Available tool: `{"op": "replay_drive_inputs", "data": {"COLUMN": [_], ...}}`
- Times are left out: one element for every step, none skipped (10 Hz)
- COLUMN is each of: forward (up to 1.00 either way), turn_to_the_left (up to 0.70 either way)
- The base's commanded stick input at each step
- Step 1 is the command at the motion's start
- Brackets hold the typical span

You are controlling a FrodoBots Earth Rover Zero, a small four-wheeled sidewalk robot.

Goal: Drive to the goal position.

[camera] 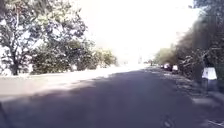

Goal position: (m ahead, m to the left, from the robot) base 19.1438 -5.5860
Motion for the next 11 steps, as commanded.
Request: {"op": "replay_drive_inputs", "data": {"forward": [1.00,1.00,1.00,1.00,1.00,1.00,1.00,1.00,1.00,1.00,1.00], "turn_to_the_left": [0.00,0.00,0.00,0.00,-0.27,-0.27,-0.27,-0.27,-0.27,0.00,0.00]}}
